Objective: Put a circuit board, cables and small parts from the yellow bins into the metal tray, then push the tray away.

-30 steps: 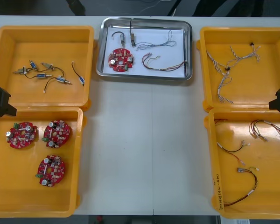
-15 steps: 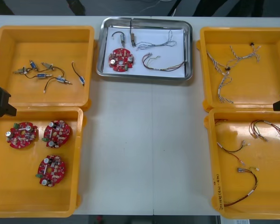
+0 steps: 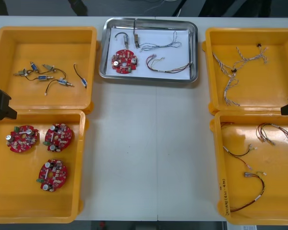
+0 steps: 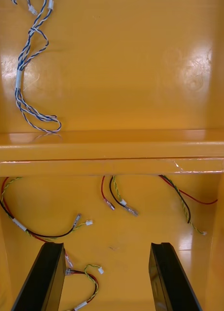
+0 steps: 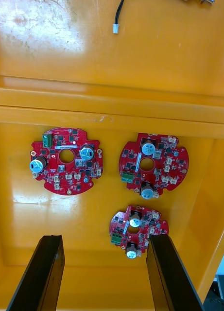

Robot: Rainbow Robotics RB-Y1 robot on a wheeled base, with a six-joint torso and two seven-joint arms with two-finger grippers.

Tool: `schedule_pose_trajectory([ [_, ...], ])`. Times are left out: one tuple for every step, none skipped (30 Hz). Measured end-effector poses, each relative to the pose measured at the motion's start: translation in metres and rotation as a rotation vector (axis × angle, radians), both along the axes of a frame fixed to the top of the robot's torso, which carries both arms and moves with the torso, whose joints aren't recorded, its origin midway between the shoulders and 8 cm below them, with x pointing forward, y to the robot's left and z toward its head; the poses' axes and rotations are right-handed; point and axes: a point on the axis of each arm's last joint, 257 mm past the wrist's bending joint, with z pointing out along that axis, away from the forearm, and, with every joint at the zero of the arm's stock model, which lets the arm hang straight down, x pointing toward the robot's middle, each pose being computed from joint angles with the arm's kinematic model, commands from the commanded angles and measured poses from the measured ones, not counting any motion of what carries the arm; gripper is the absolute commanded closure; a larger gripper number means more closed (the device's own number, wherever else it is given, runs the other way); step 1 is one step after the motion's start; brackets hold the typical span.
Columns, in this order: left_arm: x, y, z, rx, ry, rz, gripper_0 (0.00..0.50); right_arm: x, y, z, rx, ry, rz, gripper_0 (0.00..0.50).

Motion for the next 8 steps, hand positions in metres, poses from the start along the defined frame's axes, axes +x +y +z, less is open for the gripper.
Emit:
schedule_pose_trajectory([
  [0.0, 0.0, 0.0, 0.0, 0.0, 0.0, 0.0, 0.0, 0.0, 0.0, 0.0, 0.0, 0.0, 0.0],
  [0.0, 0.0, 0.0, 0.0, 0.0, 0.0, 0.0, 0.0, 0.0, 0.0, 0.0, 0.0, 0.0, 0.0],
  [0.0, 0.0, 0.0, 0.0, 0.0, 0.0, 0.0, 0.0, 0.0, 0.0, 0.0, 0.0, 0.0, 0.0],
  [0.0, 0.0, 0.0, 0.0, 0.0, 0.0, 0.0, 0.0, 0.0, 0.0, 0.0, 0.0, 0.0, 0.0],
  [0.0, 0.0, 0.0, 0.0, 0.0, 0.0, 0.0, 0.0, 0.0, 0.0, 0.0, 0.0, 0.0, 0.0],
  [0.0, 0.0, 0.0, 0.0, 0.0, 0.0, 0.0, 0.0, 0.0, 0.0, 0.0, 0.0, 0.0, 0.0],
  [0.0, 0.0, 0.0, 0.0, 0.0, 0.0, 0.0, 0.0, 0.0, 0.0, 0.0, 0.0, 0.0, 0.0],
  [0.0, 0.0, 0.0, 0.0, 0.0, 0.0, 0.0, 0.0, 0.0, -0.0001, 0.0, 0.0, 0.0, 0.0],
])
